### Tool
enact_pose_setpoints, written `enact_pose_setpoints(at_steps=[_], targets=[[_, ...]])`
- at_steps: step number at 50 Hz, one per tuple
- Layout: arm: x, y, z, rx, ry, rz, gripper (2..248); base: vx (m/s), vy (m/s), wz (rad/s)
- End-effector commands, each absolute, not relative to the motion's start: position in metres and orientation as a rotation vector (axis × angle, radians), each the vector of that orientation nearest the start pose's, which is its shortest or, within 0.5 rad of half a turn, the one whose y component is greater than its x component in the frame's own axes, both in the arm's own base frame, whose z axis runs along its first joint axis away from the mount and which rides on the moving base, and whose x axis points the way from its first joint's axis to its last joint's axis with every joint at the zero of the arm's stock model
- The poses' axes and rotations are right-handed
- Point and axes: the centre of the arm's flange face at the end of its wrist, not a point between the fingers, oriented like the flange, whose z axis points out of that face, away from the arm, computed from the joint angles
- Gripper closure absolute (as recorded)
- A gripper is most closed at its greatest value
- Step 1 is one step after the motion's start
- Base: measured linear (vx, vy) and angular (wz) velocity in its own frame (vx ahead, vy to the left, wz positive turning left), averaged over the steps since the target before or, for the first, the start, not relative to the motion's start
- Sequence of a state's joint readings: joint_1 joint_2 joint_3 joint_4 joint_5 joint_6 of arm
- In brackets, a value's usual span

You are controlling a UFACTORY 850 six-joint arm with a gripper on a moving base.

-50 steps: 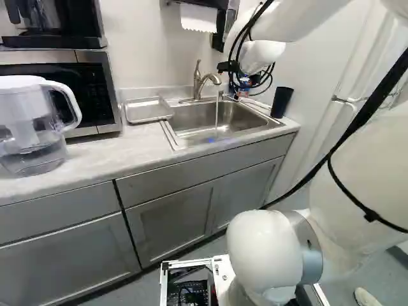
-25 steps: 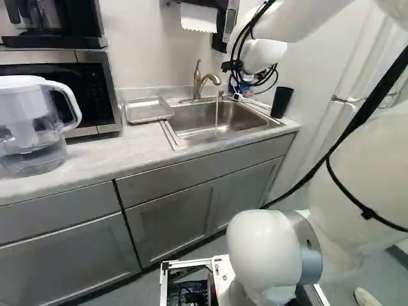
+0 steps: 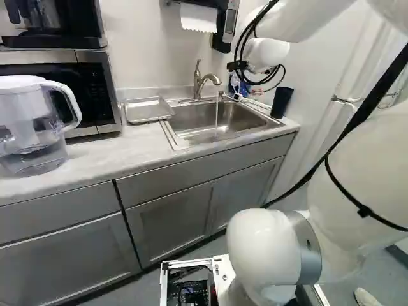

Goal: Rinse the cup and place it in the tray

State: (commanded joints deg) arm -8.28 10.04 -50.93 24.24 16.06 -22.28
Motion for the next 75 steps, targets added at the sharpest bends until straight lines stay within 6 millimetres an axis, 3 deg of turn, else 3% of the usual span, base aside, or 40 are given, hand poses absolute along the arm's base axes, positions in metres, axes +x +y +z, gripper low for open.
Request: enact_pose_setpoints(at_steps=[31, 75], targets=[[0.448, -0.091, 0.626, -2.568, 0.507, -2.064, 3, 0.0, 0.0, 0.0], [0.451, -0.114, 0.589, -2.524, 0.8, -2.119, 3, 0.0, 0.0, 0.0]])
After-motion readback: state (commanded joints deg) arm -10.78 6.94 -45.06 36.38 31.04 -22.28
